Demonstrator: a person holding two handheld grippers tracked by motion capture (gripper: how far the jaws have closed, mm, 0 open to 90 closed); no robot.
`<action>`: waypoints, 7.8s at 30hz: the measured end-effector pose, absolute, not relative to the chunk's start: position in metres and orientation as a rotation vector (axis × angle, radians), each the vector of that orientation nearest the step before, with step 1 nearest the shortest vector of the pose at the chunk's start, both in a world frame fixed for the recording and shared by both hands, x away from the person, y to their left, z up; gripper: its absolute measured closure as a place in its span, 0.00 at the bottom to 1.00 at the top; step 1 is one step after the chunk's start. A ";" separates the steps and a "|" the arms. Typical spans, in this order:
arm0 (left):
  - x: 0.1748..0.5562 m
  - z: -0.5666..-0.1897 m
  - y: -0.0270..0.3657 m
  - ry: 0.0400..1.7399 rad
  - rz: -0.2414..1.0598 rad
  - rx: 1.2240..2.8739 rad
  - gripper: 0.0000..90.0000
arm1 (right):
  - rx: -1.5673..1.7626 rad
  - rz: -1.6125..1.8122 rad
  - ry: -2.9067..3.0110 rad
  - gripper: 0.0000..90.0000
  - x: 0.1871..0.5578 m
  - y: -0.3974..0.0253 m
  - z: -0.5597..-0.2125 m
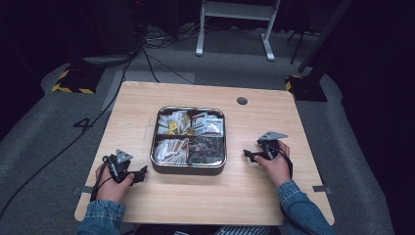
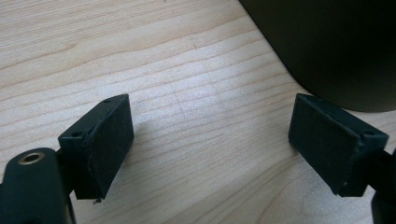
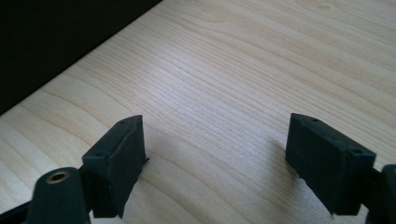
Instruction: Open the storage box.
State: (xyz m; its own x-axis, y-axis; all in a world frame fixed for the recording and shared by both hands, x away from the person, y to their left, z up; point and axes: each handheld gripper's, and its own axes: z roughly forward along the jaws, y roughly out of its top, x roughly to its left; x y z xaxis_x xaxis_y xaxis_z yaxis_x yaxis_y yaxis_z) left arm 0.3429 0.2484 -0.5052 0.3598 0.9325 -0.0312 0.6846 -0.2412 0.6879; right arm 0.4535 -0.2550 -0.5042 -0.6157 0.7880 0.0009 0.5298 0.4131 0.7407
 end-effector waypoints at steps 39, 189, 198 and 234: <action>0.344 -0.505 0.247 1.389 0.521 2.017 0.16 | 0.927 1.287 2.408 0.37 0.420 -0.234 -0.420; 0.357 -0.491 0.249 1.434 0.544 1.978 0.23 | 0.877 1.302 2.340 0.65 0.486 -0.204 -0.359; 0.357 -0.493 0.248 1.423 0.551 1.991 0.23 | 0.948 1.275 2.313 0.65 0.492 -0.228 -0.360; 0.356 -0.494 0.250 1.407 0.555 1.974 0.26 | 1.227 1.100 2.267 0.65 0.499 -0.318 -0.431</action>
State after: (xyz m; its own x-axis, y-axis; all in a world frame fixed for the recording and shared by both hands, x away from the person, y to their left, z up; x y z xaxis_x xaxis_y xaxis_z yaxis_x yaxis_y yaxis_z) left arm 0.3557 0.2502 -0.4943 0.3363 0.9414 -0.0269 0.6695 -0.2189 0.7098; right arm 0.4992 -0.3177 -0.4307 -0.5707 0.8186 0.0653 0.5580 0.3282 0.7622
